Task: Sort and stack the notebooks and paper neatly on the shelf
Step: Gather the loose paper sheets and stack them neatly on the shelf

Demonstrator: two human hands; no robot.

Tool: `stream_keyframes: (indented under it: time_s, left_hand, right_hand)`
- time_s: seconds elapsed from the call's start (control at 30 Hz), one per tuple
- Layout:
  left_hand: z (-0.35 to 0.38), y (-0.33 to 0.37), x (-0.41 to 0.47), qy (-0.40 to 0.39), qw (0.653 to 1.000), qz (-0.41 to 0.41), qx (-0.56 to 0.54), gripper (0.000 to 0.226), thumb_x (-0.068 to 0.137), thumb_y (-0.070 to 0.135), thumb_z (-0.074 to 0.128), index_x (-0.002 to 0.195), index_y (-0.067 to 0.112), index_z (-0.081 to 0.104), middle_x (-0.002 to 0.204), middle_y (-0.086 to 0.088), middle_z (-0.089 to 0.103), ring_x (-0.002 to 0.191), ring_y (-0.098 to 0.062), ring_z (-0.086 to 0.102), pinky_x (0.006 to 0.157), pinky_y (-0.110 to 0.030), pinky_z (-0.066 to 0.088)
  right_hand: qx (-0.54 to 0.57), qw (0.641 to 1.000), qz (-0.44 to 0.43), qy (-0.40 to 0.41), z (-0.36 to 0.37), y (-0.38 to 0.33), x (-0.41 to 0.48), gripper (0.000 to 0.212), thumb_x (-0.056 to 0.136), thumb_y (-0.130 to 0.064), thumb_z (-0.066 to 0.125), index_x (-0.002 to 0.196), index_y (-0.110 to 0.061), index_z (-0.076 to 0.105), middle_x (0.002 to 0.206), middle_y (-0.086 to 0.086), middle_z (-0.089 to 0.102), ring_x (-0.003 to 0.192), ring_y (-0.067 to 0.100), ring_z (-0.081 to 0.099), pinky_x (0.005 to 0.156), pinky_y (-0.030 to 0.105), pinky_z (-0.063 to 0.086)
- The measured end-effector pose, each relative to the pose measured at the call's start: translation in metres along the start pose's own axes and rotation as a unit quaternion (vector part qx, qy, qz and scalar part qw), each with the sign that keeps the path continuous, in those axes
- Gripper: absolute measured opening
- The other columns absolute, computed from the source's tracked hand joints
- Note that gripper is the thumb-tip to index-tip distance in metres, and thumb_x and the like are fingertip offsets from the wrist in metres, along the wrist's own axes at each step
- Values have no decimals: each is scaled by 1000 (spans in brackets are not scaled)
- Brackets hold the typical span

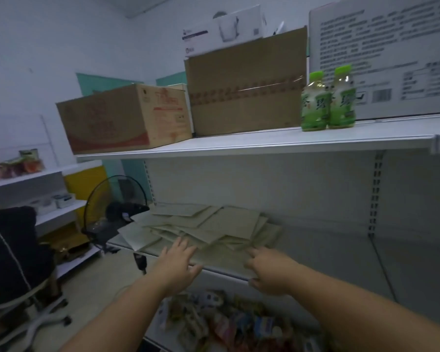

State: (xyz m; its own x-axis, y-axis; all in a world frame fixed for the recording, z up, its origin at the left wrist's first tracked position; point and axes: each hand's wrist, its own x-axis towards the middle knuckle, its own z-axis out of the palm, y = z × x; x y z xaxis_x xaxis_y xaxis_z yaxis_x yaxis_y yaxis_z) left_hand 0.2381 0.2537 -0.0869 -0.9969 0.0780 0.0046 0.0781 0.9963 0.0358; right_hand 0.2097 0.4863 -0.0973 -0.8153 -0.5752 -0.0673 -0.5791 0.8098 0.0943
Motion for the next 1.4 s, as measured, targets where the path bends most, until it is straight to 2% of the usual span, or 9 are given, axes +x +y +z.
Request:
stream_keyframes:
  time_s: [0.2, 0.57, 0.8, 0.93, 1.07, 1.13, 1.2, 1.3, 1.4]
  left_hand:
    - [-5, -52, 46, -36, 999, -24, 22, 65, 96, 51, 36, 151, 24, 16, 161, -1, 2, 148, -19, 0, 120, -39, 10]
    - [0, -139, 108, -88, 984, -82, -130, 56, 93, 45, 48, 144, 24, 37, 150, 4, 35, 133, -15, 40, 110, -30, 35]
    - [-8, -181, 151, -9, 961, -56, -270, 39, 94, 29, 51, 132, 20, 52, 131, 11, 51, 116, -5, 49, 89, -12, 38]
    - [-2, -206, 185, -6, 881, -74, -467, 45, 81, 26, 58, 123, 12, 59, 113, -7, 67, 103, -18, 63, 90, -27, 49]
    - [-3, -231, 205, -34, 783, -89, -614, 27, 94, 14, 53, 118, 5, 60, 92, -9, 73, 81, -21, 71, 68, -26, 57]
    - [-7, -241, 217, -77, 699, -96, -704, 28, 98, 21, 48, 120, 4, 55, 100, -14, 70, 83, -27, 71, 65, -30, 58]
    - [-12, -244, 231, -130, 607, -97, -778, 35, 96, 34, 50, 124, 15, 43, 114, -18, 62, 90, -34, 68, 70, -39, 57]
    - [-11, -239, 251, -168, 526, -115, -826, 27, 93, 39, 54, 109, 18, 46, 113, -20, 56, 100, -39, 60, 90, -50, 50]
    - [3, -238, 265, -110, 501, -114, -851, 19, 96, 10, 44, 98, 0, 60, 94, -21, 67, 89, -35, 63, 73, -41, 55]
  right_hand:
    - [80, 992, -31, 97, -20, 0, 103, 49, 93, -35, 46, 137, -14, 43, 156, 10, 20, 144, 25, 17, 115, 34, 24]
    - [222, 968, -1, 118, -30, -7, 272, 48, 91, -36, 54, 136, -22, 46, 143, -2, 44, 127, 15, 46, 102, 22, 36]
    - [184, 979, 33, 80, -14, -18, 335, 59, 95, -36, 49, 147, -21, 28, 155, -1, 24, 139, 16, 30, 111, 24, 25]
    - [133, 984, 87, 78, -7, -30, 364, 36, 92, -27, 47, 123, -14, 57, 133, 9, 53, 119, 24, 51, 96, 29, 41]
    - [44, 980, 100, 166, -9, -42, 376, 21, 89, -14, 51, 103, -11, 66, 106, 12, 66, 98, 26, 63, 84, 31, 48]
    - [40, 962, 113, 246, -16, -46, 375, 5, 71, -12, 72, 73, -14, 68, 71, 7, 68, 65, 22, 68, 59, 25, 51]
    - [32, 940, 122, 316, -21, -56, 369, 16, 66, -25, 73, 56, -20, 62, 51, -2, 61, 44, 15, 60, 41, 16, 41]
    - [84, 924, 53, 369, -20, -87, 354, 39, 90, -39, 39, 71, -24, 70, 66, -6, 69, 56, 13, 65, 46, 17, 48]
    - [71, 957, 29, 278, -24, -112, 339, 48, 85, -54, 35, 111, -29, 66, 117, -10, 66, 103, 7, 63, 78, 17, 51]
